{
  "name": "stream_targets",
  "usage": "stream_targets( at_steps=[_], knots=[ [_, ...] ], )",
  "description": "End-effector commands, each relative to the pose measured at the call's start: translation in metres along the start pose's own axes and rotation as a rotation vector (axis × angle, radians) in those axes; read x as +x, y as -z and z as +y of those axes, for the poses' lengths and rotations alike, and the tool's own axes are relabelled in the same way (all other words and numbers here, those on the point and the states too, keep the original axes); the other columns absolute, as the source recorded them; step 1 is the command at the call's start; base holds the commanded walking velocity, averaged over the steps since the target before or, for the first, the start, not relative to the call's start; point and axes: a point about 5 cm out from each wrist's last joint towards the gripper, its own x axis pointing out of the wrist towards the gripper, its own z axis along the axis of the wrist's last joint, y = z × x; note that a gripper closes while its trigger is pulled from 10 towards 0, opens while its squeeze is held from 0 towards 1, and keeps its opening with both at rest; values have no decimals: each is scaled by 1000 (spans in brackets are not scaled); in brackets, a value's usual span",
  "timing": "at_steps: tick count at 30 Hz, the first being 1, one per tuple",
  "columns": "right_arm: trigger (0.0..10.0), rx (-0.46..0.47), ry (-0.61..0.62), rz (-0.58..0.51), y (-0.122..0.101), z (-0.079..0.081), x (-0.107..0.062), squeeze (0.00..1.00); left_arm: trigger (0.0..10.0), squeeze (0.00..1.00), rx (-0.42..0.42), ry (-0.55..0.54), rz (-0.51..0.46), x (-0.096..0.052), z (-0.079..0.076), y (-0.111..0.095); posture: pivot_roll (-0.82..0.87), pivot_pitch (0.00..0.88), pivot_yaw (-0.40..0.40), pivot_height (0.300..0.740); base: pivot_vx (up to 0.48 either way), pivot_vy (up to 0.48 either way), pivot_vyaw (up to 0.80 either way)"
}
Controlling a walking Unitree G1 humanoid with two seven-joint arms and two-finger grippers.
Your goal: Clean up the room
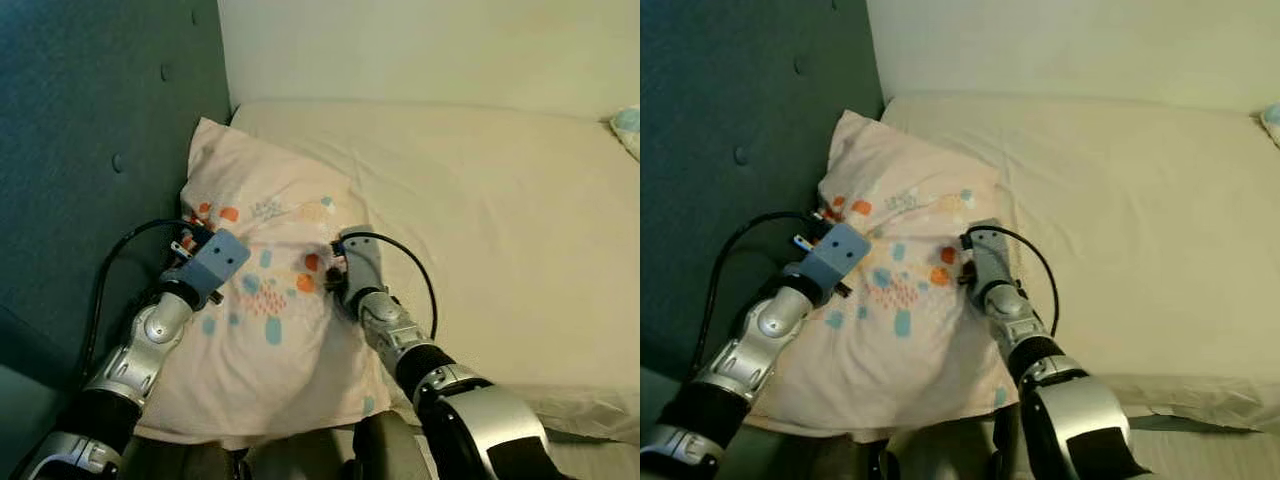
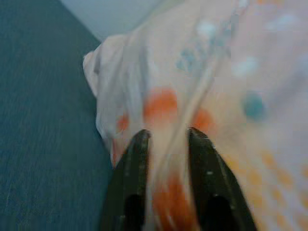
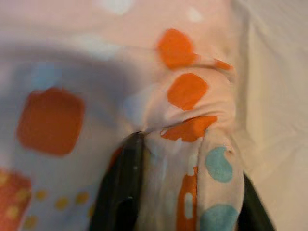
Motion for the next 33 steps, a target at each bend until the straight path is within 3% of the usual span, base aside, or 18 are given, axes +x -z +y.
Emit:
stream_targets(
  at_steps=[1, 3, 4, 5, 9, 10, 11, 14, 15, 18, 21, 22, 25, 27, 30, 31, 32, 33],
  knots=[
    [10000, -2, 8, -2, 3, 1, -1, 1000, 10000, 1000, -13, 16, 16, -3, -4, 7, 167, 302, -88, 625, 0, 0, 0],
    [10000, 3, 32, -9, 2, 1, -1, 1000, 10000, 1000, 10, 11, 12, -3, -3, 8, 157, 299, -90, 625, 0, 0, 0],
    [10000, -10, 69, -17, 1, 0, -1, 1000, 10000, 871, 33, 3, 3, -2, 0, 9, 149, 295, -92, 625, 0, 0, 0],
    [10000, 21, 122, -34, -2, -1, -1, 0, 10000, 0, 49, -11, -9, 0, 6, 9, 138, 293, -92, 625, 0, 0, 0],
    [10000, 87, 278, -138, -14, -2, -3, 0, 10000, 0, 82, -100, -45, 5, 35, 5, 122, 287, -93, 625, 0, 0, 0],
    [10000, 87, 278, -138, -14, -2, -3, 0, 10000, 0, 82, -100, -45, 5, 35, 5, 122, 287, -93, 625, 0, 0, 0],
    [10000, 120, 328, -230, -24, 2, -6, 0, 10000, 0, 65, -139, -51, 7, 50, 2, 112, 281, -90, 625, 0, 0, 0],
    [10000, 119, 319, -321, -32, 8, -10, 0, 10000, 0, 31, -87, -50, 7, 50, 1, 93, 268, -84, 625, 0, 0, 0],
    [10000, 132, 298, -371, -33, 9, -16, 0, 10000, 0, -44, 61, -41, 0, 33, 6, 74, 260, -76, 625, 0, 0, 0],
    [10000, 134, 283, -376, -31, 9, -19, 0, 10000, 0, -56, 109, -34, -4, 25, 9, 47, 247, -64, 625, 0, 0, 0],
    [10000, 77, 216, -339, -11, 7, -31, 0, 10000, 0, -108, 175, 61, -14, -20, 29, -1, 245, -51, 625, 0, 0, 0],
    [10000, 77, 216, -339, -11, 7, -31, 0, 10000, 0, -108, 175, 61, -14, -20, 29, -1, 245, -51, 625, 0, 0, 0],
    [10000, 64, 190, -359, -4, 0, -44, 0, 10000, 0, -137, 205, 149, -10, -57, 36, -36, 256, -40, 625, 0, 0, 0],
    [10000, 50, 188, -367, -3, -5, -50, 0, 10000, 0, -174, 228, 192, -5, -73, 35, -62, 263, -28, 625, 0, 0, 0],
    [10000, 46, 201, -360, 0, -11, -55, 0, 10000, 0, -205, 255, 228, -2, -84, 34, -83, 266, -8, 625, 0, 0, 0],
    [10000, 43, 208, -354, 2, -15, -56, 0, 10000, 0, -205, 331, 261, -5, -96, 36, -96, 268, 3, 625, 0, 0, 0],
    [10000, 43, 208, -354, 2, -15, -56, 0, 10000, 0, -205, 331, 261, -5, -96, 36, -96, 268, 3, 625, 0, 0, 0],
    [10000, 41, 213, -348, 2, -18, -56, 0, 10000, 0, -156, 459, 304, -14, -114, 41, -102, 271, 11, 625, 0, 0, 0]
  ],
)
